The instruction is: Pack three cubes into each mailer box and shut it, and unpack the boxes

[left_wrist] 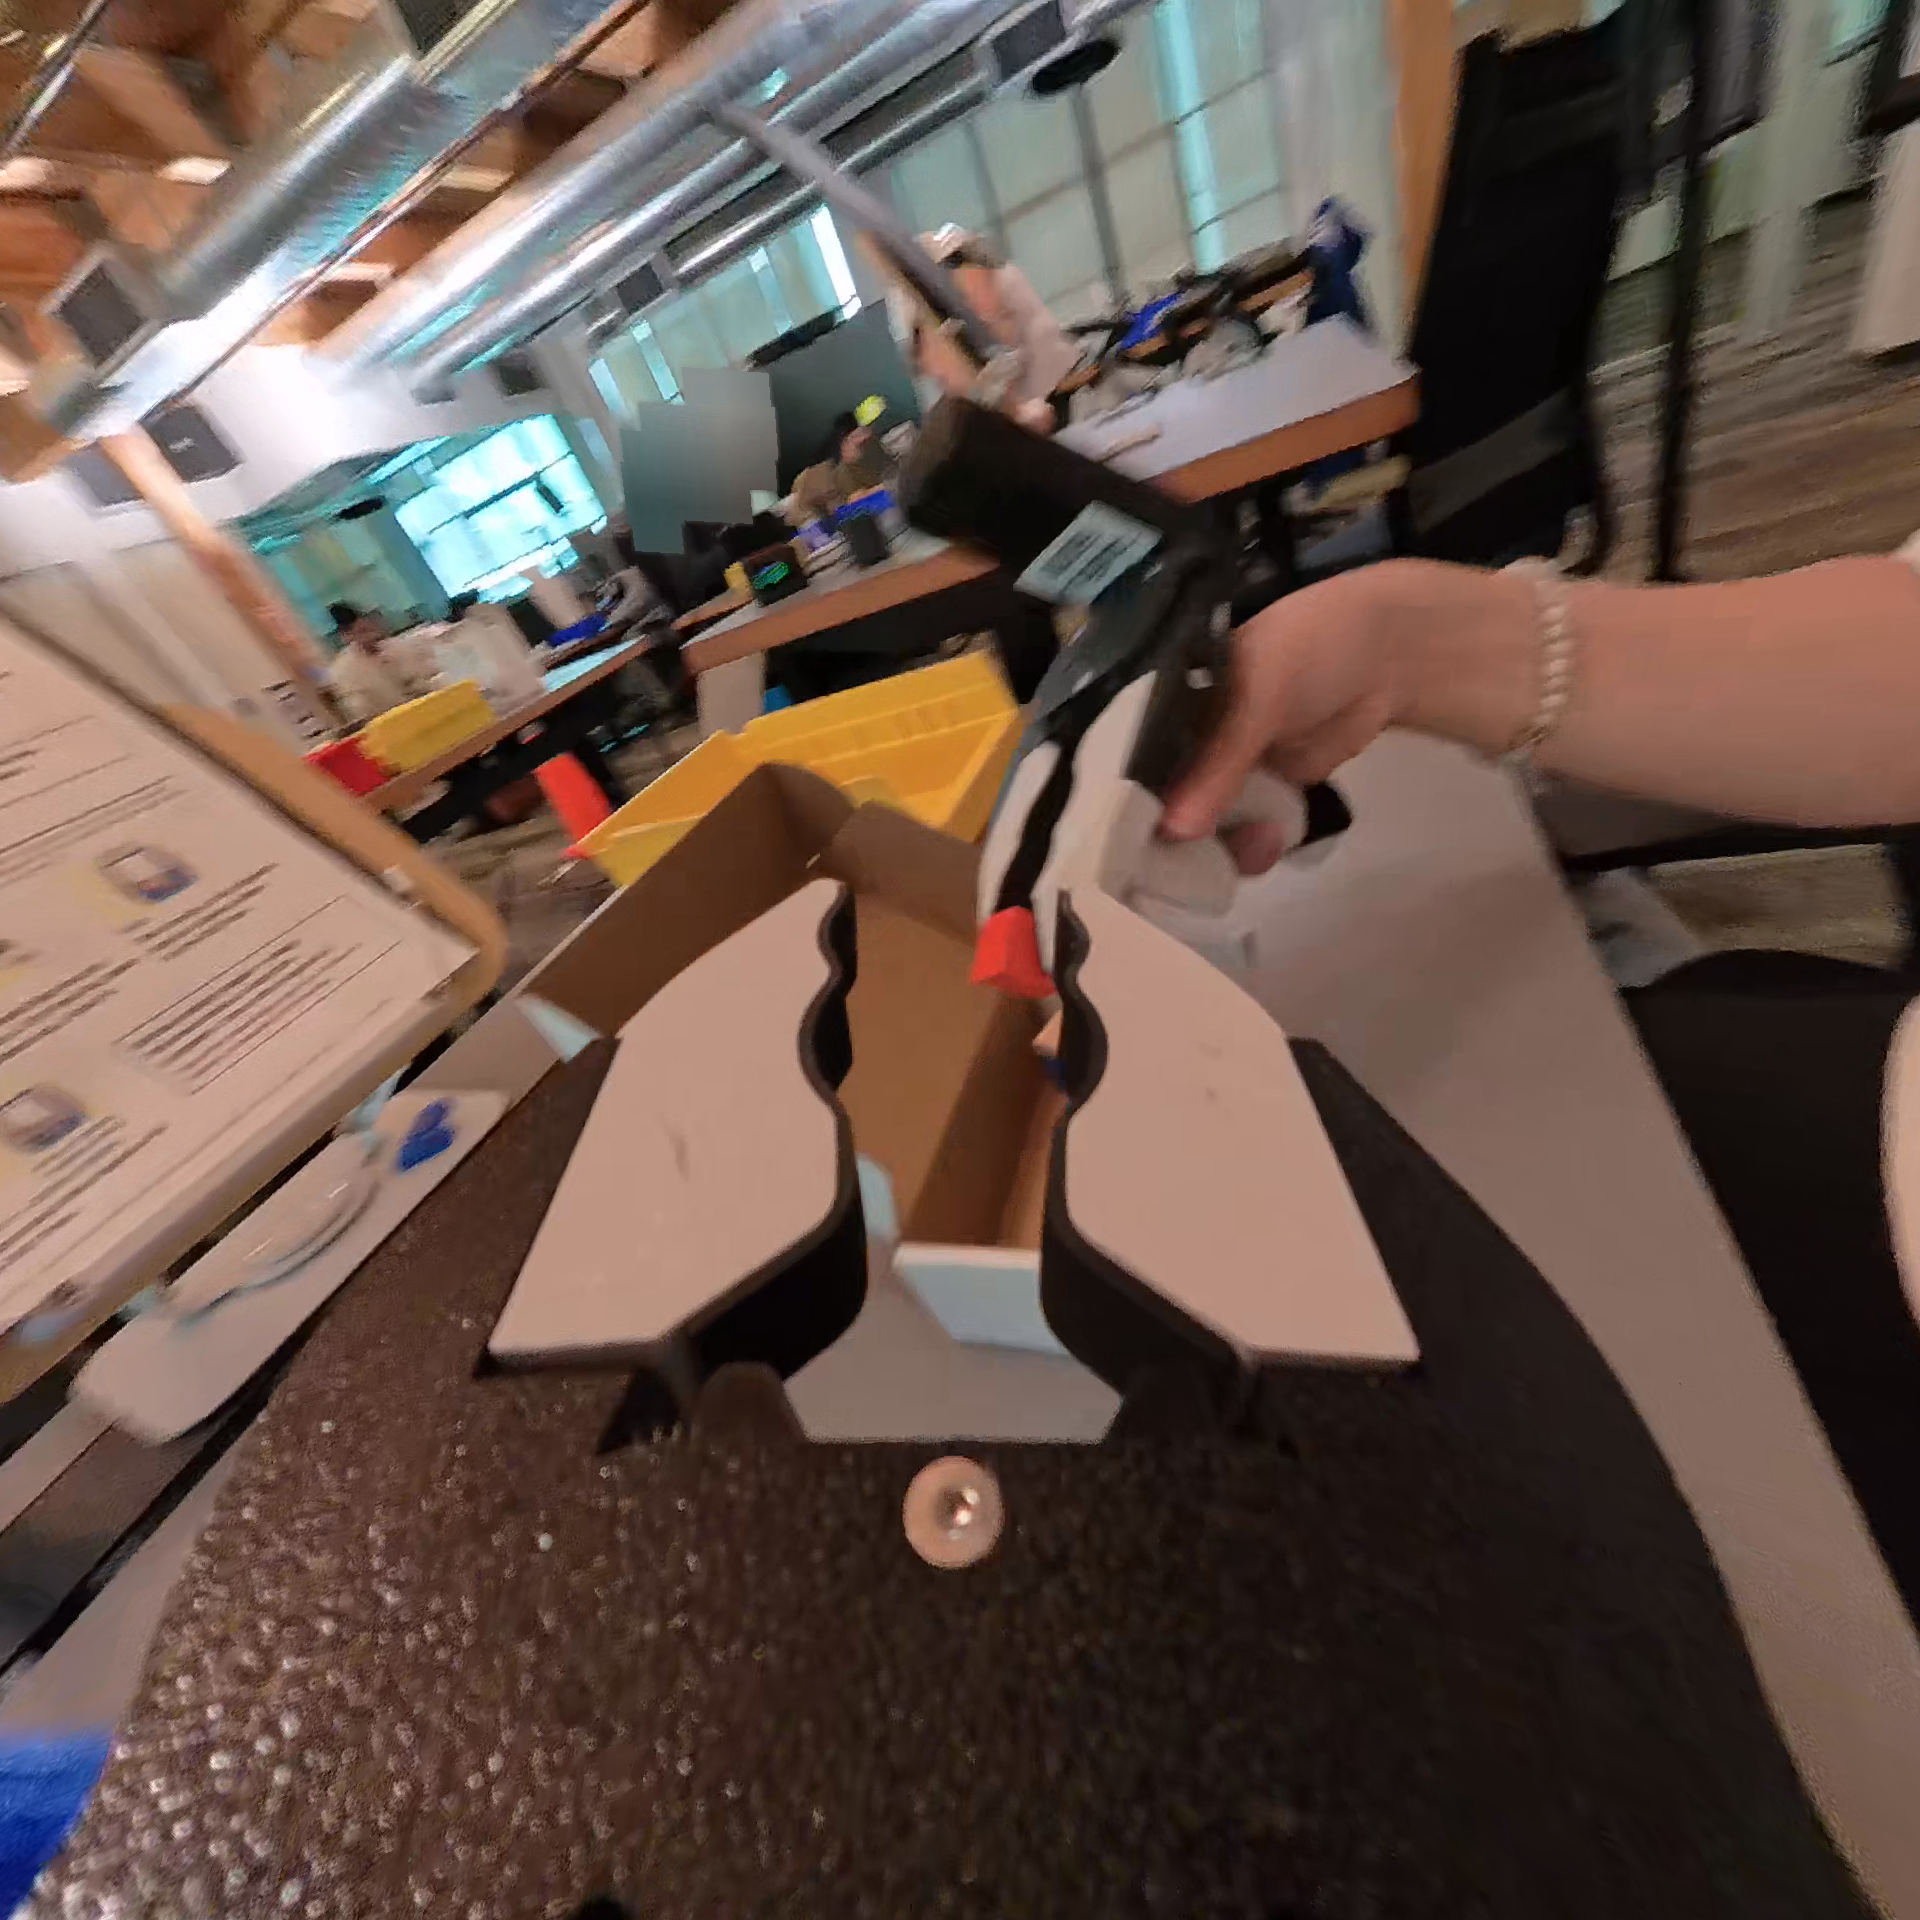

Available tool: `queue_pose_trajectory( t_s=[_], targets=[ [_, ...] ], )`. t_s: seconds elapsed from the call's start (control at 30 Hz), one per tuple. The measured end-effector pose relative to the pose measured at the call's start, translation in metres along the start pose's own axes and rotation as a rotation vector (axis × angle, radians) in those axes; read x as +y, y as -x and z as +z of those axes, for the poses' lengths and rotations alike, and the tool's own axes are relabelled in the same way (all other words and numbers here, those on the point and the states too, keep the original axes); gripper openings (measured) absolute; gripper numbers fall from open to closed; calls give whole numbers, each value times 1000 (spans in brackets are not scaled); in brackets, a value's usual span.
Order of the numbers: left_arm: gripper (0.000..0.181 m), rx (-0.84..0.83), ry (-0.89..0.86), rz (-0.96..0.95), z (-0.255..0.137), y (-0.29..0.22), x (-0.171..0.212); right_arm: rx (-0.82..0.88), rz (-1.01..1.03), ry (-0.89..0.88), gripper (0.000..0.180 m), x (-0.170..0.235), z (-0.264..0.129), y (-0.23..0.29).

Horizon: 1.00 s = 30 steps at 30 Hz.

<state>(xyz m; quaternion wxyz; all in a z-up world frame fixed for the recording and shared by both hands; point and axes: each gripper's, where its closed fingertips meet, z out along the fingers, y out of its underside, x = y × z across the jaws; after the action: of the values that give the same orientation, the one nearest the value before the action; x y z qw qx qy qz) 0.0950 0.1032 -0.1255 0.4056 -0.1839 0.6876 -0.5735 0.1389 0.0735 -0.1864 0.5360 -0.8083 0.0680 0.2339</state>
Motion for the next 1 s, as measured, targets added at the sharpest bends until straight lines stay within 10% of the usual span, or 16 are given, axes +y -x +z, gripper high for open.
queue_pose_trajectory(
  t_s=[0.33,0.7,1.0],
  targets=[
    [25,-210,256,-16,-20,42,48,323,-469,471,23,63,9,-42],
    [23,-719,446,-375,-144,127,80,395,-621,474,49,59,2,-46],
    [35,-336,1079,-259,-161,184,141,407,-666,428,52,42,-20,-46]
  ],
)
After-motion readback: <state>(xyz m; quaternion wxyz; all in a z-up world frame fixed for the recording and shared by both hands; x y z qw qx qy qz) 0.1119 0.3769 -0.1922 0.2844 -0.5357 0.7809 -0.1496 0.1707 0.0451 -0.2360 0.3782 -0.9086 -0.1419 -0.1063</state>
